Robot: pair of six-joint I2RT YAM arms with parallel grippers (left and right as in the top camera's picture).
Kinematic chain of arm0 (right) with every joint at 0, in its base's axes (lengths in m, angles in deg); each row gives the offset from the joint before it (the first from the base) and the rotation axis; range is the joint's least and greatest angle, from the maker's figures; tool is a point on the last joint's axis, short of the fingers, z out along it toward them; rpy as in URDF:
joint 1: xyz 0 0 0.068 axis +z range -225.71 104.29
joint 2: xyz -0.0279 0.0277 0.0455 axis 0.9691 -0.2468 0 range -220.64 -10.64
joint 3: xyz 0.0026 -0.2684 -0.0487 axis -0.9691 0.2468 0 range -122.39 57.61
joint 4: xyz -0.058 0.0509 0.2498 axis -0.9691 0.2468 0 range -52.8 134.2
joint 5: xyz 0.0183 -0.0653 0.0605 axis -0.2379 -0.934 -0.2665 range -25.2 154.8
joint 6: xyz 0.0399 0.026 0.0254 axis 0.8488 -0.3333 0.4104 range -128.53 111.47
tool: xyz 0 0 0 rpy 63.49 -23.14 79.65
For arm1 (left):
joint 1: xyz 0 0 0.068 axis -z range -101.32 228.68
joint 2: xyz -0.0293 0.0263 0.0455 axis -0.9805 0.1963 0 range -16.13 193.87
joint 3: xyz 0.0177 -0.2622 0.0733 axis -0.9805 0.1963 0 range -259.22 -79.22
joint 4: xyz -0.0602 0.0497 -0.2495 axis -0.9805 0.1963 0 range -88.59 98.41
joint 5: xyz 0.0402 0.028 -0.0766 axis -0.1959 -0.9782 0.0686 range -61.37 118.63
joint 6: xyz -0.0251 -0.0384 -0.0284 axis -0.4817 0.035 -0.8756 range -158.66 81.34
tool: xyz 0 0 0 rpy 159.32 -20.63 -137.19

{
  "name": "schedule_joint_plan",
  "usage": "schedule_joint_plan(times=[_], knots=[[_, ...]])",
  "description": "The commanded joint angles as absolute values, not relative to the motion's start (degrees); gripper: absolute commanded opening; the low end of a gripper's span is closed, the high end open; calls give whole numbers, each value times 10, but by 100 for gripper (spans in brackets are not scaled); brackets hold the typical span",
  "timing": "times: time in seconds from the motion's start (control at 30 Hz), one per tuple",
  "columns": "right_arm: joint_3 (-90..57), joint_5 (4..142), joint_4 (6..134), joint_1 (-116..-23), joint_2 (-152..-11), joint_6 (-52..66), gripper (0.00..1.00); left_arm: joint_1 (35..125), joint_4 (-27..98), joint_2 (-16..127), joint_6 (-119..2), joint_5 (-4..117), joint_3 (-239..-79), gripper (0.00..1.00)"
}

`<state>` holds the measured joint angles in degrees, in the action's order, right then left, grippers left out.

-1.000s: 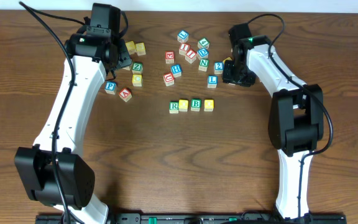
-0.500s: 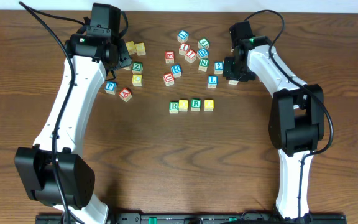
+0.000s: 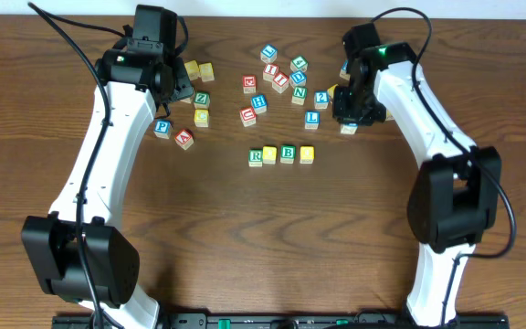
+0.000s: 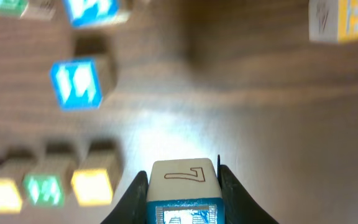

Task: Spell out ROBOT
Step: 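Place the blue T block at the right end of the row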

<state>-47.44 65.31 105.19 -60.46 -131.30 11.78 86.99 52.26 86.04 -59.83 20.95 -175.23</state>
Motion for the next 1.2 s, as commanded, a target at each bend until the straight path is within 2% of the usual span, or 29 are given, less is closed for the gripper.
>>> schedule_joint_plan(times=[0.0,0.2,0.53,1.17], knots=[[-459,660,1068,-568,-1315,118,16,868,528,865,-603,204,-1750,50],[-369,623,990,-522,-1317,168,16,868,528,865,-603,204,-1750,50],[-283,618,870,-520,-1317,172,16,868,528,865,-603,204,-1750,50],[-277,646,843,-483,-1317,205,17,868,530,865,-603,205,-1750,50]])
